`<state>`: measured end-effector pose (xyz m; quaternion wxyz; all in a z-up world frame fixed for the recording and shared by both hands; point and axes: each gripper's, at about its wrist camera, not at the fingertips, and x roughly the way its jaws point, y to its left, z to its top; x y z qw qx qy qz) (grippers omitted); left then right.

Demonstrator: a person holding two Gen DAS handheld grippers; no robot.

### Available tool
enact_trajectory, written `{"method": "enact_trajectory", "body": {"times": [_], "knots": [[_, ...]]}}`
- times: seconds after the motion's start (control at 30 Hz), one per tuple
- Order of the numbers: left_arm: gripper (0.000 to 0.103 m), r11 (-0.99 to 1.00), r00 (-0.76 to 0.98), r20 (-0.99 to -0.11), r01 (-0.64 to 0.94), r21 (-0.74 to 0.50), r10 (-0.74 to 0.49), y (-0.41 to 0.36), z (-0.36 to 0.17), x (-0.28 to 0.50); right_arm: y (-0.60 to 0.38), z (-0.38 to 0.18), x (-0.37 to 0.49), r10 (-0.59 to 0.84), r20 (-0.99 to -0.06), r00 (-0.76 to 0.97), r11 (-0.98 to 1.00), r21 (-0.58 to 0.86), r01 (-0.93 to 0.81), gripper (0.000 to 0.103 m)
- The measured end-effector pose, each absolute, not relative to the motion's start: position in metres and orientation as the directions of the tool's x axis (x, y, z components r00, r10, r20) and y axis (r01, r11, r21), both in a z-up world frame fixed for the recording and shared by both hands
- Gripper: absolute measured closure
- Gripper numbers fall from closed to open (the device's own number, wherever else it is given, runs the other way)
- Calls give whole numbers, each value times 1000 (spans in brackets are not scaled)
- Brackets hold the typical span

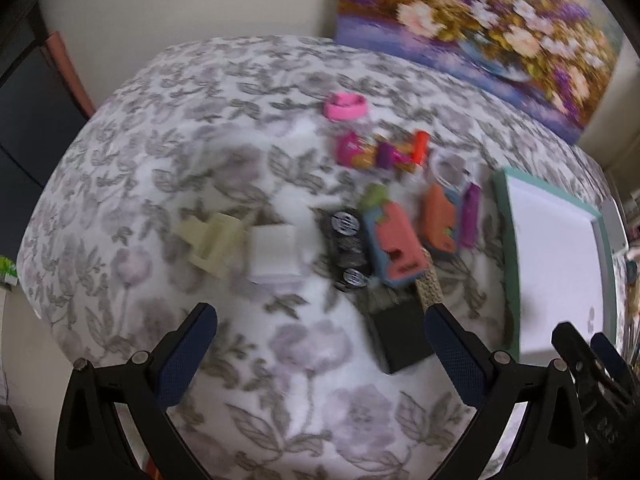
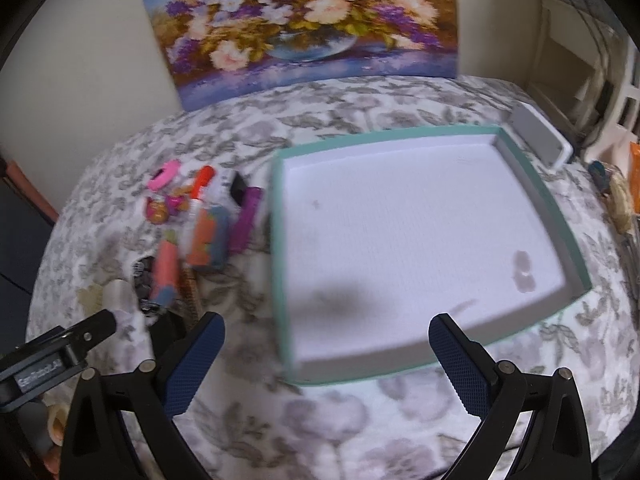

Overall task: Organize rigid objects
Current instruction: 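Grasp the cream hair clip with the left tool while the right tool grasps the black charger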

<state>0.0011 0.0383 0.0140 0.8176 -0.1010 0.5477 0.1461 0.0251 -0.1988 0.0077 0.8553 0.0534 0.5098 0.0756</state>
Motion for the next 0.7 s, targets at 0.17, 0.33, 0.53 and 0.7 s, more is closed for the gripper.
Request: {"method": "enact_trajectory", "body": {"times": [0.17,0.33,0.53,0.7], "knots": [[0,897,345,-931,-439,-44,123,79,11,-5,-168,11,27,229,-864,447,971,175,-160,0],[0,872,326,-938,-485,-61,115,106,3,-14,-127,7,23,267,-873,409,952,175,-250,0],[0,862,316,-943,-501,-72,105,128,-4,-20,-92,-8,20,296,-888,352,932,188,-309,0],[0,850,303,-948,-521,-82,95,144,-13,-25,-74,-19,18,307,-896,321,915,185,-359,0]]}}
